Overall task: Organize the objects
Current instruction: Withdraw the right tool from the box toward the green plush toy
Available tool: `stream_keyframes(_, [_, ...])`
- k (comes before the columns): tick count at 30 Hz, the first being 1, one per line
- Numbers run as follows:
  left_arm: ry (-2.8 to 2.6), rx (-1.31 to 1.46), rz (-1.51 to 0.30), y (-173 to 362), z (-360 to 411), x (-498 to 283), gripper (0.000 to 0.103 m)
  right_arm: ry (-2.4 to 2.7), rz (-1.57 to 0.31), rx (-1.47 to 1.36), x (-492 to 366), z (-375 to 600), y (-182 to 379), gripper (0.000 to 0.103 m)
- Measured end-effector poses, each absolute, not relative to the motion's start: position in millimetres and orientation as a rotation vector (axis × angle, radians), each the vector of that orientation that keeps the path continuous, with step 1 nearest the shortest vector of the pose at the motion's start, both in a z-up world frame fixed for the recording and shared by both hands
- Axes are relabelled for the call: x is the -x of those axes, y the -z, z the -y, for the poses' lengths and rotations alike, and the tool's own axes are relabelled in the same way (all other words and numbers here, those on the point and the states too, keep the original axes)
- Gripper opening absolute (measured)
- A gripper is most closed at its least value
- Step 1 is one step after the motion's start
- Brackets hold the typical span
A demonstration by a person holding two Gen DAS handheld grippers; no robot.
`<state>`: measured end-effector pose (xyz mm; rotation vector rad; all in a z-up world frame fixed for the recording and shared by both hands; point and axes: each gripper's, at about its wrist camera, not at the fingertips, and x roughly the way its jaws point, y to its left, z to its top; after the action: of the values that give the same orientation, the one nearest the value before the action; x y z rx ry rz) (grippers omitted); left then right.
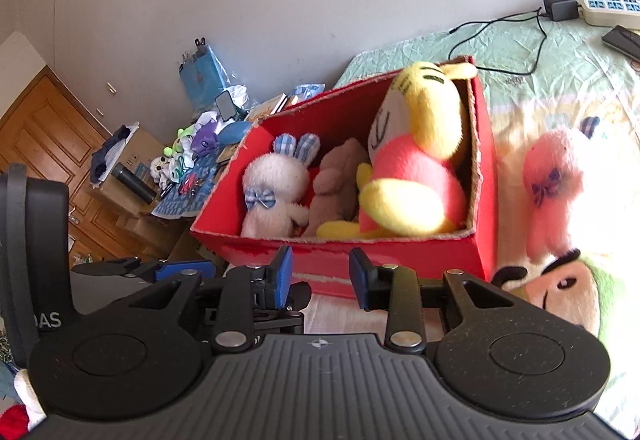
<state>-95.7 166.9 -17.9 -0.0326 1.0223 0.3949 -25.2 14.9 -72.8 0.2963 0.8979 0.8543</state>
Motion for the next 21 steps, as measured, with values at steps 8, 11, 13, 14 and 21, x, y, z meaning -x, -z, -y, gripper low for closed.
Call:
stream_keyframes(8, [-0.39,0.027,-1.058,30,-152,96,0.095,-0.847,-0.957,-0.321,27,1,86,0.035])
stream_keyframes(11, [-0.388,0.023,-1.074,35,-146,95,0.095,-0.842,-0.981,-0.331,27,5,92,0.035])
stream_keyframes(13, [-0.388,0.019,-1.085,39,-143,94,0.095,-0.838,-1.001,-0.336,27,9,96,0.035])
stream_keyframes(14, [-0.386,0.019,-1.091,41,-141,94,0.095,-0.836,-1.009,-0.338,27,10,98,0.035])
stream_keyframes(21, [-0.373,0.016,-1.124,53,-130,92,0.095,-0.83,-1.054,-0.343,27,19,108,0.036])
